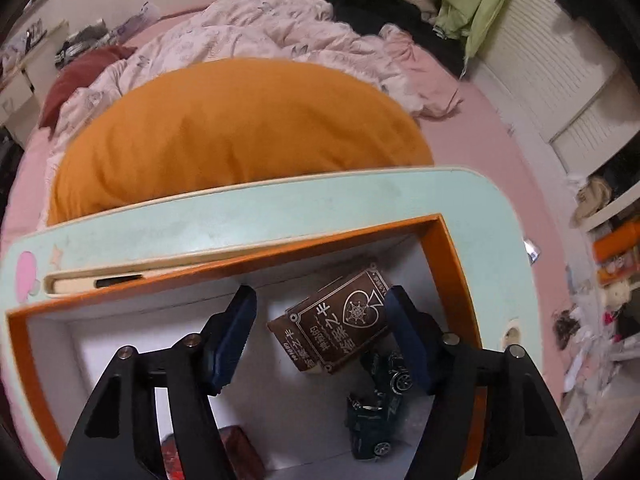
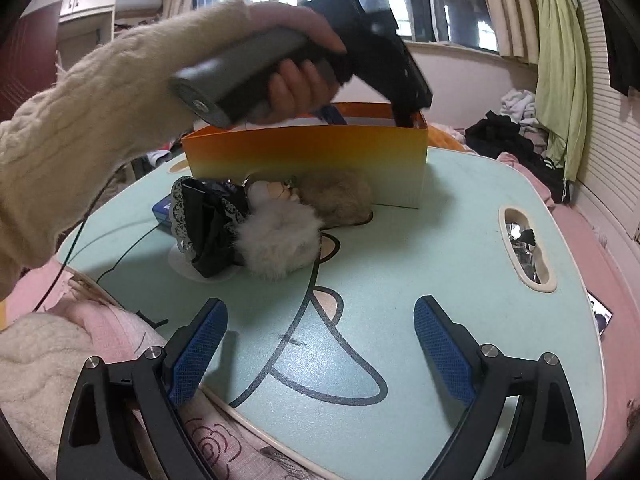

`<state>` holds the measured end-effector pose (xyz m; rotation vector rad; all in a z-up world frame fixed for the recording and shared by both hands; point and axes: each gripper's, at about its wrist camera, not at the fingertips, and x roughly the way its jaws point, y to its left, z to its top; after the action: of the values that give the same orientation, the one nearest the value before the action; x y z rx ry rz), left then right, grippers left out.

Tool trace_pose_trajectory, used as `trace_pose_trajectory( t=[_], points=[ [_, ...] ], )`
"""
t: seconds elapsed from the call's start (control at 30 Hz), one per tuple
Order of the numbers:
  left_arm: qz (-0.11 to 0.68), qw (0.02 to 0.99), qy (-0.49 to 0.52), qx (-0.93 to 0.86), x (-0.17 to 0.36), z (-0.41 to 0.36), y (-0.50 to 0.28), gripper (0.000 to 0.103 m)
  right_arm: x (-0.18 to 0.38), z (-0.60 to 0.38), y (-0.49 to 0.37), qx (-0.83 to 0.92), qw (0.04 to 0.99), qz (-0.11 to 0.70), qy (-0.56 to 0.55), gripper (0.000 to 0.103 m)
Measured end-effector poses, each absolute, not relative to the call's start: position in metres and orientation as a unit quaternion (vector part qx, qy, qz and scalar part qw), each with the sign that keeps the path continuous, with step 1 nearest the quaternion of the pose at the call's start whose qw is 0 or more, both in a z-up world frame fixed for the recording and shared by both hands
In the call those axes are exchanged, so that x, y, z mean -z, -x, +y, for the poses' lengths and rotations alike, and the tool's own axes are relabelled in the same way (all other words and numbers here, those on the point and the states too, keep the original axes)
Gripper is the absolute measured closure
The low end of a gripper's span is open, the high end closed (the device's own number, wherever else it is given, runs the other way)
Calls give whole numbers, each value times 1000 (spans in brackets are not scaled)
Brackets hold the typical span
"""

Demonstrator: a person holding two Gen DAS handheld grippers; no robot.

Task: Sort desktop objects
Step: 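Reach the left gripper into the box and grasp the brown printed card box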

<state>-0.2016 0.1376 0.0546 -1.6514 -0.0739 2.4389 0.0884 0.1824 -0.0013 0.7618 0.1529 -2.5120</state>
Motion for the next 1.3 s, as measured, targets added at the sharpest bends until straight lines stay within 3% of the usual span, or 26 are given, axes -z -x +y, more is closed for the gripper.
trace_pose_trajectory(
  t=[0.47, 0.93, 1.03, 1.13, 1.2, 1.23, 1.3],
  points=[
    [-14, 78, 559, -825, -67, 85, 198, 38, 0, 182, -89, 924, 253, 59, -279, 8],
    [-51, 84, 591, -801, -49, 140, 219, 34, 1, 182, -89, 924, 254, 58, -279, 7],
    [-19, 92, 591, -801, -48, 139, 214, 34, 1, 183, -89, 924, 254, 58, -278, 7],
    [7, 81, 579, -811, -48, 133, 206, 42, 1, 182, -90, 925, 253, 60, -277, 7],
    [29, 74, 566, -820, -48, 129, 201, 60, 1, 182, -91, 925, 253, 60, -277, 7],
    [47, 75, 558, -825, -49, 129, 199, 79, 2, 181, -91, 925, 253, 60, -277, 7],
    [54, 97, 556, -824, -50, 126, 198, 84, 2, 182, -92, 925, 253, 60, -276, 7]
  ],
)
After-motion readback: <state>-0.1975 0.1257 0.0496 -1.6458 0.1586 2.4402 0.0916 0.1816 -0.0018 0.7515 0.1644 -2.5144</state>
